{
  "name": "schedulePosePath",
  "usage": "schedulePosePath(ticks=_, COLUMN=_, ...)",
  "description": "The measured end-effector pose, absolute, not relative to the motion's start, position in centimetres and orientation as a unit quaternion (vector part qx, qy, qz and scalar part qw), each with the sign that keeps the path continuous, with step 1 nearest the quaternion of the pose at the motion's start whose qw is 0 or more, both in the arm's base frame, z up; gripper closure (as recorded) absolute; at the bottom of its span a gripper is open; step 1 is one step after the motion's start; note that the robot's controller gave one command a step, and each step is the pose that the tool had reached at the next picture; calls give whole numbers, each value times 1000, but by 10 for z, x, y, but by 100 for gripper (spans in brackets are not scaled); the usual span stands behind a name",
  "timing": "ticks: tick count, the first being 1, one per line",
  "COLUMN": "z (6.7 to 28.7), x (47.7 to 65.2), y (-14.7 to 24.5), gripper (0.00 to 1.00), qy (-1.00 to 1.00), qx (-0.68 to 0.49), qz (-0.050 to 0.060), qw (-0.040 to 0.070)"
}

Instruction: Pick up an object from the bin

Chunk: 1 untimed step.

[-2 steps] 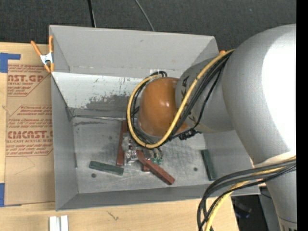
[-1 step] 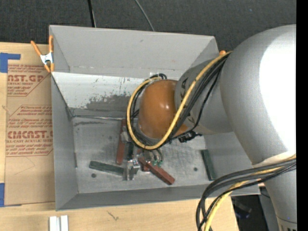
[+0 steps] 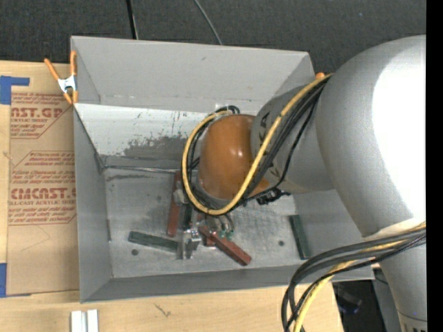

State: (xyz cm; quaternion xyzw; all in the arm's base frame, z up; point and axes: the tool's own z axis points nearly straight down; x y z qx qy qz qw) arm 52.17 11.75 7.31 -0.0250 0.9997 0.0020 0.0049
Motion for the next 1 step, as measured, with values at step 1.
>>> schedulePosePath(ticks=1, z=73, x=525, y=202, gripper=100, qy=1000, qx=1, qz=2, qw=-2)
